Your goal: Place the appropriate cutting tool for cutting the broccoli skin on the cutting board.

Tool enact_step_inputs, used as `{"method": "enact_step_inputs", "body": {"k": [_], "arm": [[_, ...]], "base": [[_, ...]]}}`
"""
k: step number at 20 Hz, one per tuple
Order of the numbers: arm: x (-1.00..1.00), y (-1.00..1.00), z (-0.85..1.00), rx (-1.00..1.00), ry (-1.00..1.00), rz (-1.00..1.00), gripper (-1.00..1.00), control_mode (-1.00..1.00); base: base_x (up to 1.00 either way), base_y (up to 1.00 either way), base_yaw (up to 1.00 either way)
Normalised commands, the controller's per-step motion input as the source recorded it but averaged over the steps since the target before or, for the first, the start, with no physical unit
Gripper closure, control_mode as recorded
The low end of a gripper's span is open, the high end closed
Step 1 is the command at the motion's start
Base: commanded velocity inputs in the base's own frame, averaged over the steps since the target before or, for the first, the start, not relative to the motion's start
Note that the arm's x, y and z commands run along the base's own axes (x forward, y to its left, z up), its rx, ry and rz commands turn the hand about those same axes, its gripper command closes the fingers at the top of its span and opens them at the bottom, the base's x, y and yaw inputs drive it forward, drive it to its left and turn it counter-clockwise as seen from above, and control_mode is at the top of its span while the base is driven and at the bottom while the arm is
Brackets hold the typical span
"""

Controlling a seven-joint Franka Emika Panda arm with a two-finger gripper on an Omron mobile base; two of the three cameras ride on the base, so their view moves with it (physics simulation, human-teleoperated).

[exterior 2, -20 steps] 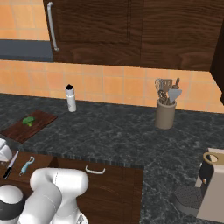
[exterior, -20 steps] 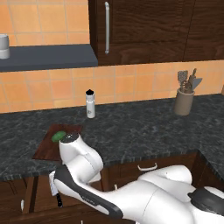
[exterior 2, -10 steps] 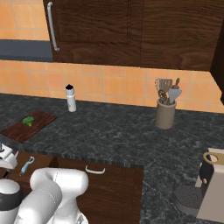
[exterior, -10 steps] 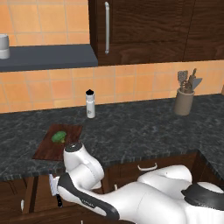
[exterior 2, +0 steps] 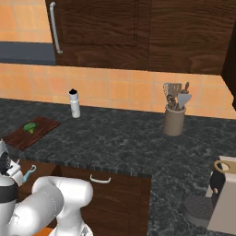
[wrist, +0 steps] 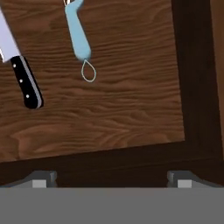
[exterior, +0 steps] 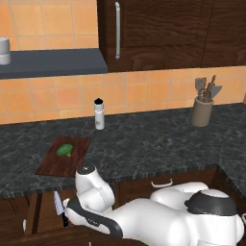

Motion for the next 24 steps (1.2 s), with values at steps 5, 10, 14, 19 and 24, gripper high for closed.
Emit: {"method": "enact_step_inputs", "body": {"k": [5,10,14,19,24], "arm": [[0.09,0.01,-0.43,0.0,0.1,-0.04,-1.0,-1.0],[-0.12,0.0,-0.29,0.0,0.13,0.0,-1.0,-1.0],[-0.43,0.04,-0.01,0.0,0.11,0.0,-1.0,-1.0],[-0.59,0.01,-0.04,0.0,0.12,0.0,-1.0,-1.0],[-0.68,0.0,-0.07,0.0,0.12,0.0,-1.0,-1.0]], "base": [[0.0,0.0,0.0],[0.0,0.0,0.0],[0.0,0.0,0.0],[0.0,0.0,0.0],[0.0,0.0,0.0]]}}
